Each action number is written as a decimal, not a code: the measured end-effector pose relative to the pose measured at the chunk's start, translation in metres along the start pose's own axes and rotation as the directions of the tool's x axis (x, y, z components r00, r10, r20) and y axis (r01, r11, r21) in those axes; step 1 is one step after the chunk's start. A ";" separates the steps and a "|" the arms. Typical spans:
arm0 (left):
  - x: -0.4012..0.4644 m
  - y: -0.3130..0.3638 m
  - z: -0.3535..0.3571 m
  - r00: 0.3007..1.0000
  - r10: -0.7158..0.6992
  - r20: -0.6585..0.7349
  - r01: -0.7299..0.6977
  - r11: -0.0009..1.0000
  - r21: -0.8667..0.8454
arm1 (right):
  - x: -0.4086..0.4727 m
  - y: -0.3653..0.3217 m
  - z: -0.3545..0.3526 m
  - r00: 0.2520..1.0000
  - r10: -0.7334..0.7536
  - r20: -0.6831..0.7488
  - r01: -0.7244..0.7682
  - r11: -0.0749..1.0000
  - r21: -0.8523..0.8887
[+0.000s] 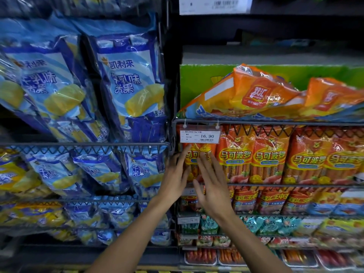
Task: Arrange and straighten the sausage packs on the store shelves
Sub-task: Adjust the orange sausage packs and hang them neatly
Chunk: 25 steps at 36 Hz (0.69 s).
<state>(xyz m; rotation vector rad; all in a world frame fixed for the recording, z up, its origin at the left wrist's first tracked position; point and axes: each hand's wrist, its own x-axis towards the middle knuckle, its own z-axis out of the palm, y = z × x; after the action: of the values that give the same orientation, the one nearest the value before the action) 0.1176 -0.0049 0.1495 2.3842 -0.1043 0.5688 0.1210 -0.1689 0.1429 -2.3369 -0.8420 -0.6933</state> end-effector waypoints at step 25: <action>-0.008 0.010 0.013 0.996 -0.057 -0.061 0.067 0.981 0.185 | -0.008 0.016 0.012 0.988 0.100 0.117 -0.093 0.994 -0.065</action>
<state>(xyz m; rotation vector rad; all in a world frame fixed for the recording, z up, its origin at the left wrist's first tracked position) 0.1132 -0.0212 0.1429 2.5403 0.0504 0.6391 0.1303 -0.1749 0.1237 -2.4757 -0.7627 -0.5486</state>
